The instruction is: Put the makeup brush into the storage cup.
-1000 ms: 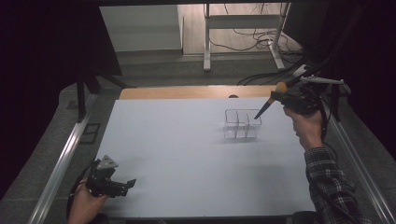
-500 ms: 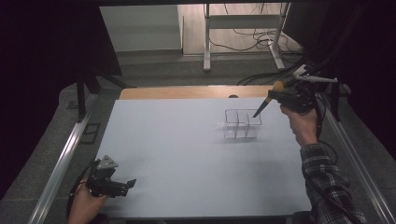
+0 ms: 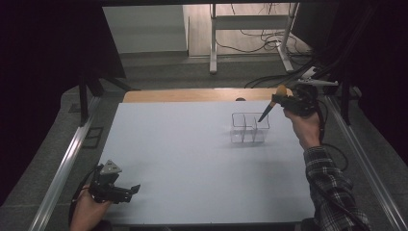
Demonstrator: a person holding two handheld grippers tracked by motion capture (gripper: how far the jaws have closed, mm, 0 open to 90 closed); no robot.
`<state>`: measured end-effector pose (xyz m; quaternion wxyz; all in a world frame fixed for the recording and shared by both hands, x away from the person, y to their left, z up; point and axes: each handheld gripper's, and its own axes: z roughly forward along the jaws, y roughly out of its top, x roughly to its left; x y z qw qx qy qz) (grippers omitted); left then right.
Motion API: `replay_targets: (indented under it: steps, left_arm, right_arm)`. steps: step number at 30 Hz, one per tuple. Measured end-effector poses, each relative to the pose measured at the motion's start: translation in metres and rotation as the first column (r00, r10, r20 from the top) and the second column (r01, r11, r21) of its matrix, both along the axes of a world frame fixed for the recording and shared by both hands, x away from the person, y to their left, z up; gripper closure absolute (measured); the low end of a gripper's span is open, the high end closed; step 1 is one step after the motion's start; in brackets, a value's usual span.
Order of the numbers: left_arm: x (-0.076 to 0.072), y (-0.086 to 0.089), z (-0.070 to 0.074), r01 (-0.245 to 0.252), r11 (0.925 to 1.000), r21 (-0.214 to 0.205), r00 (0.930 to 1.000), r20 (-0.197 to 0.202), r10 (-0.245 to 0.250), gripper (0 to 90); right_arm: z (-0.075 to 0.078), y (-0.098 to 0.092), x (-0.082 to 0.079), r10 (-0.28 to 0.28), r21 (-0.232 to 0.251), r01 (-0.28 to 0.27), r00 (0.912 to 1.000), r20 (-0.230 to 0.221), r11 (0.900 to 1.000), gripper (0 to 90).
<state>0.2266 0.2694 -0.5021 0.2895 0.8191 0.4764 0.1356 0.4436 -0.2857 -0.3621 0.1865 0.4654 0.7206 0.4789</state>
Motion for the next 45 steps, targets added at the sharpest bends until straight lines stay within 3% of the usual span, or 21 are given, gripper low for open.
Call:
replay_targets:
  steps: [45]
  left_arm:
    - [0.001,-0.001,-0.001,0.007,1.0,0.006,0.9999,-0.009,-0.007,0.0]
  right_arm:
    - [-0.058,0.006,0.004,-0.002,-0.017,0.001,0.9973,-0.074,0.9998,72.8]
